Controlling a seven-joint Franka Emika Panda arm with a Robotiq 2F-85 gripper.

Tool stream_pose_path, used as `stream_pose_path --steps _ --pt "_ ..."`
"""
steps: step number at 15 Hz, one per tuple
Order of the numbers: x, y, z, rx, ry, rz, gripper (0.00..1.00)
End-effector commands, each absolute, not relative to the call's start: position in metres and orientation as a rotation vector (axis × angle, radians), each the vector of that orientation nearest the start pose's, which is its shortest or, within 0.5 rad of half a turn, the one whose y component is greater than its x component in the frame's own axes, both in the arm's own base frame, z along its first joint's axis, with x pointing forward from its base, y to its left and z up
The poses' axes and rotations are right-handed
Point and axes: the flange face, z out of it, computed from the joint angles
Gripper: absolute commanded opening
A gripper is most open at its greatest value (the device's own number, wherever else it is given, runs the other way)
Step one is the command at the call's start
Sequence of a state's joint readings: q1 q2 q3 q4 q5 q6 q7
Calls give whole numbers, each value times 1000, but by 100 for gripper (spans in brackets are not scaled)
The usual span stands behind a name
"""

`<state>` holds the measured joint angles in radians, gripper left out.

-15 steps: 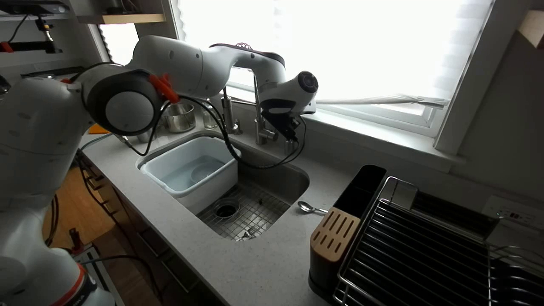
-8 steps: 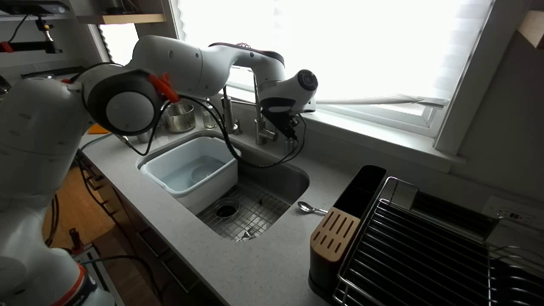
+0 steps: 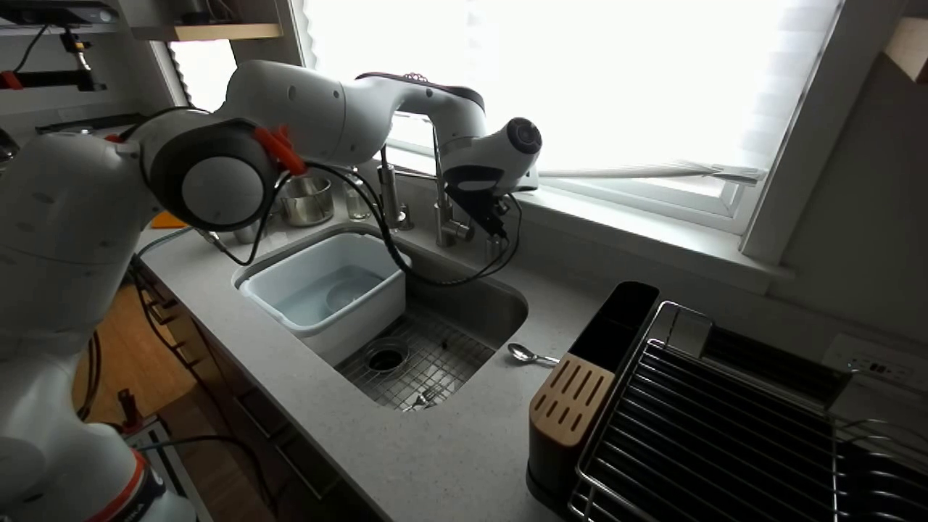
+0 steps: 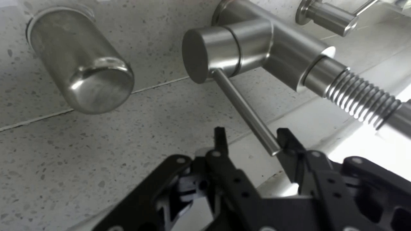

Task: Open the faucet and place the silver spoon under the faucet then put the spoon on the dishrack

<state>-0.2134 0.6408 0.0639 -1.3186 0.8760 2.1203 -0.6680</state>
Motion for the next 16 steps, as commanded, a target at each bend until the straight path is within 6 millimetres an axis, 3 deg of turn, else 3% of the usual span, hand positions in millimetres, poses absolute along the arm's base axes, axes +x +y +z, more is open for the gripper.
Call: stream_pose_path --steps 1,2,3,4,7,11,16 --pt "750 -91 387 -2416 -89 -564 45" --pt "750 -91 387 -2419 -88 -563 34" --pt "750 -91 386 -2425 -90 -561 79" --pt "750 -92 385 -2431 -94 -556 80" --pt "748 -93 386 -2449 -103 -541 99" --pt "741 -92 397 -2480 -122 -532 100" --pt "719 -92 425 -2496 -157 -492 100"
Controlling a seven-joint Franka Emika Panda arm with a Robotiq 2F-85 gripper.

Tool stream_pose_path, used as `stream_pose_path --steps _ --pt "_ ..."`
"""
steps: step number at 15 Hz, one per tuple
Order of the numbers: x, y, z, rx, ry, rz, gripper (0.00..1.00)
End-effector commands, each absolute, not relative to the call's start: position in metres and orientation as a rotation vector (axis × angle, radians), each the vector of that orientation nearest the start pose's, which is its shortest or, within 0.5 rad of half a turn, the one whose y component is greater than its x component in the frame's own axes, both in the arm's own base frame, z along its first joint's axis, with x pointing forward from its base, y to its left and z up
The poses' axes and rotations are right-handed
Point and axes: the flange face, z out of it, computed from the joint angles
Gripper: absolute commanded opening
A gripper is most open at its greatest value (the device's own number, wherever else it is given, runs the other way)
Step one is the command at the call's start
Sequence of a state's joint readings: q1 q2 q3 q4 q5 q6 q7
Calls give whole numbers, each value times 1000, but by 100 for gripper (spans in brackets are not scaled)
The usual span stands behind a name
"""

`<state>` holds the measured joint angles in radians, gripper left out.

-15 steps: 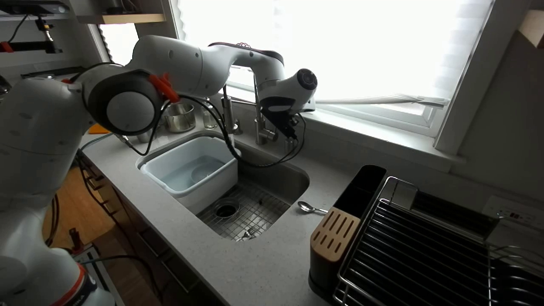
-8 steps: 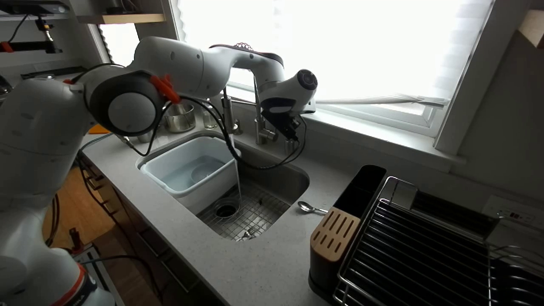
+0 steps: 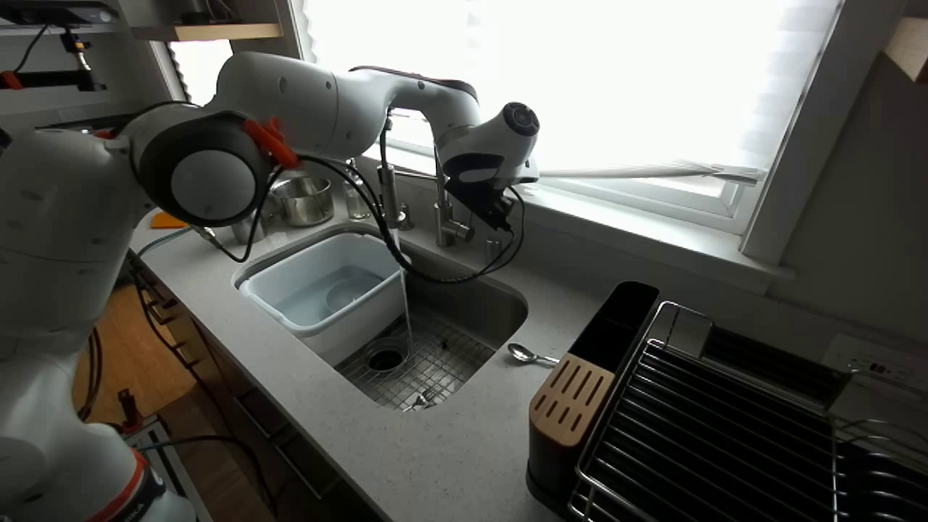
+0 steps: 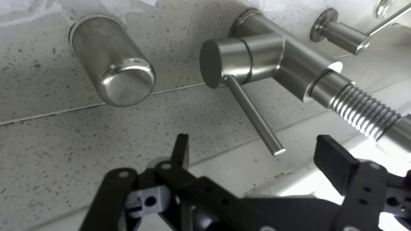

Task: Open the faucet and place the silver spoon under the faucet then put the spoon on the dishrack

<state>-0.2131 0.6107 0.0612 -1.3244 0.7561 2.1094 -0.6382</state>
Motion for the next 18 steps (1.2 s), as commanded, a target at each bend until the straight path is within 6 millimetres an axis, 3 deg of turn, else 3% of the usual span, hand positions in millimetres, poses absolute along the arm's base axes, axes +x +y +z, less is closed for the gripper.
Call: stream_pose_path --steps 1,4,10,15,18 --pt "711 -92 432 -2502 -152 -476 100" --pt "685 -107 442 -2571 -124 -434 100" --pt "606 -172 434 -2814 56 -373 100" --pt "541 -220 420 -2959 369 -392 100" --pt "515 -242 415 -3058 549 -400 100"
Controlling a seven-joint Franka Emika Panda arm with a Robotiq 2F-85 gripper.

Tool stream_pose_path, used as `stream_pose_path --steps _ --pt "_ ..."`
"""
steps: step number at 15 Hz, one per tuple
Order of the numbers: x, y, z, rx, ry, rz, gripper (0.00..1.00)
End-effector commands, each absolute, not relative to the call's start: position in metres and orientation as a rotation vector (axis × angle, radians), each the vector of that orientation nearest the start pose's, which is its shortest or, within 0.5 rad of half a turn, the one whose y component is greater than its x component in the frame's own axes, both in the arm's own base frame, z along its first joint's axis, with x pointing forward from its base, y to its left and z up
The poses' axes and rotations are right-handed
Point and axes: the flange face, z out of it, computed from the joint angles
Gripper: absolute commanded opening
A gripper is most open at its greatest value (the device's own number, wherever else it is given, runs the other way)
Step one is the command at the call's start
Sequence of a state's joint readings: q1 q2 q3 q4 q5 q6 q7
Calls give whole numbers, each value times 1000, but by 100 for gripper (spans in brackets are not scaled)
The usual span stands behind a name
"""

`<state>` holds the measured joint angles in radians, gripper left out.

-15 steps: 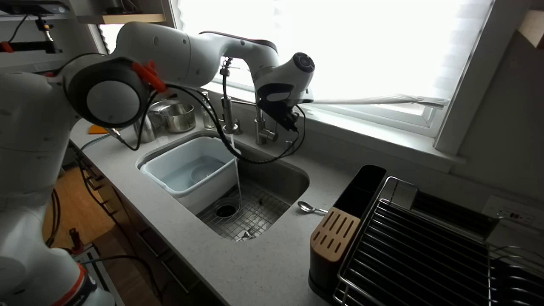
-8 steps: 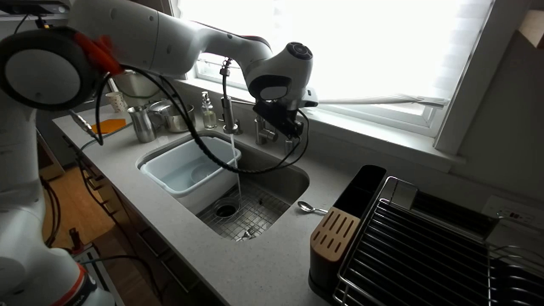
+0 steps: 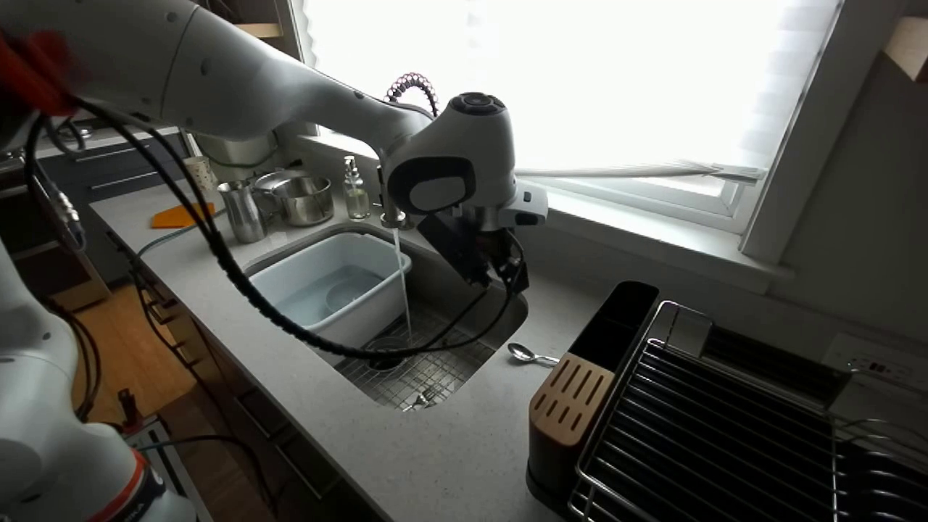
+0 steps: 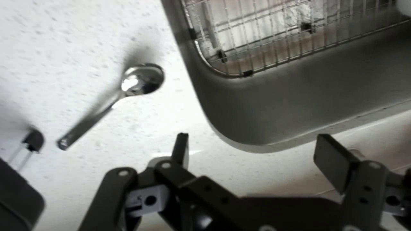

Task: Open the faucet and place the silver spoon under the faucet then put the spoon on the dishrack

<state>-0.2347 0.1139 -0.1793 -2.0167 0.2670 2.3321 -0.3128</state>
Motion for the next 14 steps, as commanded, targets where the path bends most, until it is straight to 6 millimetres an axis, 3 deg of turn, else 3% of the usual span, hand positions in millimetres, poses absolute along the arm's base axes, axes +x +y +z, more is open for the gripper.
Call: stream_pose_path --steps 1,2,8,14 --pt "516 -246 412 -3081 560 -437 100" --pt "530 -246 417 -3047 499 -406 100" --pt "523 -248 414 -3069 543 -428 100" --pt "522 -278 398 -2978 793 -404 100"
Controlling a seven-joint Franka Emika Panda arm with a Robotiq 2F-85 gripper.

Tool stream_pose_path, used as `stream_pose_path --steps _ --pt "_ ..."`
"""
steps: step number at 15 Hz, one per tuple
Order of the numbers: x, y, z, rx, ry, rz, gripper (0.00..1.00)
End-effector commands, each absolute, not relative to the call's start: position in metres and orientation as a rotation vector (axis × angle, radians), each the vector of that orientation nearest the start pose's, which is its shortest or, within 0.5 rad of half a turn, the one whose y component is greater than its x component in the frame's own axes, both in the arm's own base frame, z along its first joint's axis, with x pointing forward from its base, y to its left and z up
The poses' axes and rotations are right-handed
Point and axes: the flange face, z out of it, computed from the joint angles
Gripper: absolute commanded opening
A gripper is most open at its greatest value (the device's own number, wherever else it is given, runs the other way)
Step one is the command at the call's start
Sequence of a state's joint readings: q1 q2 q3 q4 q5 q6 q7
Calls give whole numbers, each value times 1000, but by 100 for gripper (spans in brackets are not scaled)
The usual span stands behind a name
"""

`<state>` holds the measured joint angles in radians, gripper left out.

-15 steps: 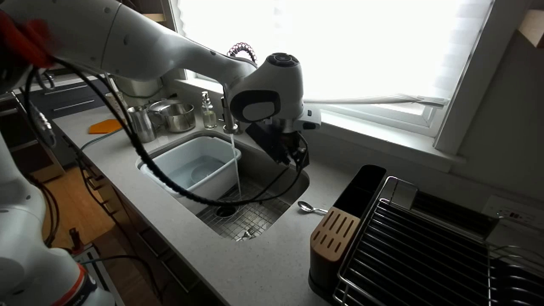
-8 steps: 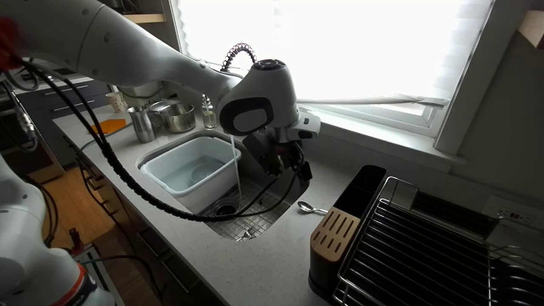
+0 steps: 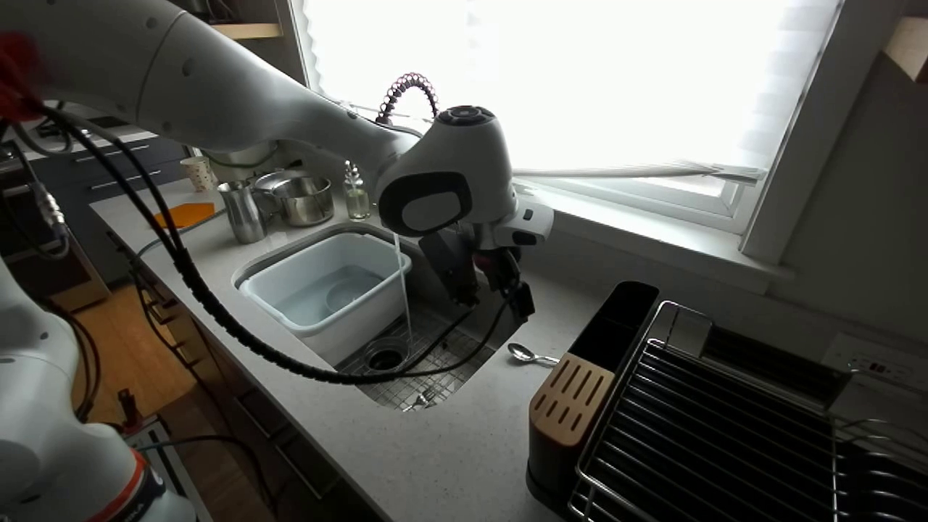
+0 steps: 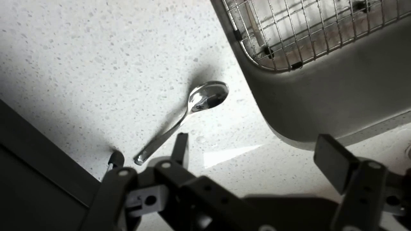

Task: Open the faucet and place the silver spoon under the faucet then put the spoon on the dishrack

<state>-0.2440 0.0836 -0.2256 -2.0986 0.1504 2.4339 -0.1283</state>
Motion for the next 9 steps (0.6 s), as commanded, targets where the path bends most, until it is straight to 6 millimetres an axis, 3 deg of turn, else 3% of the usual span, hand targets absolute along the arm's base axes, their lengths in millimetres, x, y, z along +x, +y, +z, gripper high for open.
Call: stream_pose_path --steps 1,6,9 --pt "521 -283 393 -2964 833 -386 100" --pt "523 -311 371 -2940 1087 -363 100" --pt "529 -313 357 -2904 1155 -333 100"
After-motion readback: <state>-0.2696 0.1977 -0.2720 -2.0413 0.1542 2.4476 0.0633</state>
